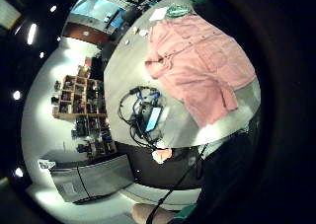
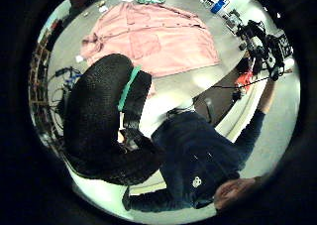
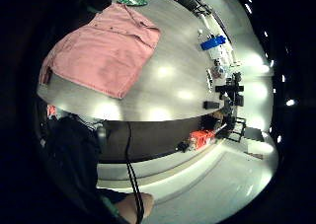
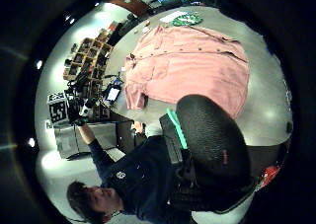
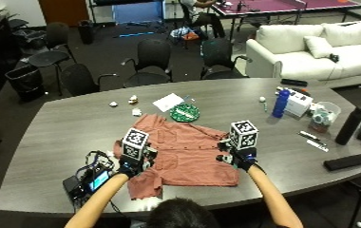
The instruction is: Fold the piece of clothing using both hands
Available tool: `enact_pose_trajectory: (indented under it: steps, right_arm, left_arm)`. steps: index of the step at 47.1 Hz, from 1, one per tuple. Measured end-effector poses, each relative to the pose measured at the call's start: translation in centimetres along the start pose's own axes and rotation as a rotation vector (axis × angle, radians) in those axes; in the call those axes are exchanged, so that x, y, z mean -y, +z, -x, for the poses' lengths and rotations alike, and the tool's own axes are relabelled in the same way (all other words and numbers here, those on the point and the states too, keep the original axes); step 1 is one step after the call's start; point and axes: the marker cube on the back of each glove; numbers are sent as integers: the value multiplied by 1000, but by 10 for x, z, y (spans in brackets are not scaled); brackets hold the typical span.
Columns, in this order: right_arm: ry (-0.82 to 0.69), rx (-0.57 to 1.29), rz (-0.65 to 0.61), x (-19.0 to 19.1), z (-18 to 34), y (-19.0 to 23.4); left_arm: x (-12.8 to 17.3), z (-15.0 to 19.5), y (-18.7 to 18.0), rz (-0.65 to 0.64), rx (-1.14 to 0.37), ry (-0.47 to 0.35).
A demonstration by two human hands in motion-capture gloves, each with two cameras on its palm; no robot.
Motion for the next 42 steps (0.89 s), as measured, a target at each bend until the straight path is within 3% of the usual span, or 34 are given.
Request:
enact_pose_trajectory:
  steps: [8,19,27,33,42]
  right_arm:
    - [10,-23,85,-3,-8,12]
    - [13,-32,181,13,-17,49]
    - [15,3,244,39,-16,92]
    - [-9,17,279,41,-2,109]
    - [17,50,437,45,7,152]
  left_arm:
    - [-3,6,24,77,-113,5]
    - [5,7,55,236,-102,13]
    - [27,0,123,362,-195,40]
    - [11,-13,140,644,-301,-9]
    - [8,-23,170,645,-230,25]
